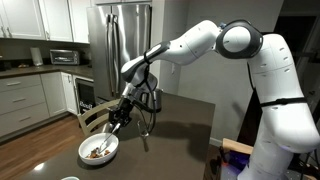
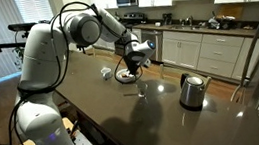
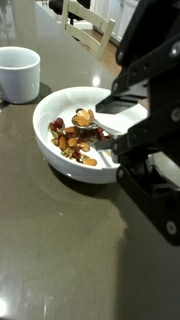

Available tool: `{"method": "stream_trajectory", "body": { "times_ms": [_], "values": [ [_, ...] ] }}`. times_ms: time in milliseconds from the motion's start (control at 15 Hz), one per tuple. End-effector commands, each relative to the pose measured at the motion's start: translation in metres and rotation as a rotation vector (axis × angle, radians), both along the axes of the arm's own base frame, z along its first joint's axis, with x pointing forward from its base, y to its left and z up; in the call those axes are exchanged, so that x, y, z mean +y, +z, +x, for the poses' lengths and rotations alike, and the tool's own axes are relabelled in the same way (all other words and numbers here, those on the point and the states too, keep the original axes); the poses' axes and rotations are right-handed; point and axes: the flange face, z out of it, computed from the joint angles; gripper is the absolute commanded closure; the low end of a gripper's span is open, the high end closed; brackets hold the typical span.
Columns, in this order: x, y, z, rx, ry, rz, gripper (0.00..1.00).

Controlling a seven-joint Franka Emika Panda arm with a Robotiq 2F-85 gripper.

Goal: Use the spoon to scoop some of the contents from the white bowl into the glass cup on the right

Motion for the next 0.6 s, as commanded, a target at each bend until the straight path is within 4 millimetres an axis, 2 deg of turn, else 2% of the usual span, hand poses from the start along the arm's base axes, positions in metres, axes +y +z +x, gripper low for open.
{"method": "stream_trajectory", "body": {
  "times_ms": [0, 200, 267, 533],
  "values": [
    [0.001, 0.008, -0.009, 0.008, -0.043, 0.000, 0.92],
    [-0.001, 0.009, -0.010, 0.011, -0.045, -0.005, 0.97],
    [-0.001, 0.012, -0.010, 0.008, -0.046, -0.006, 0.94],
    [-0.002, 0.020, -0.010, 0.008, -0.040, -0.024, 0.94]
  ]
}}
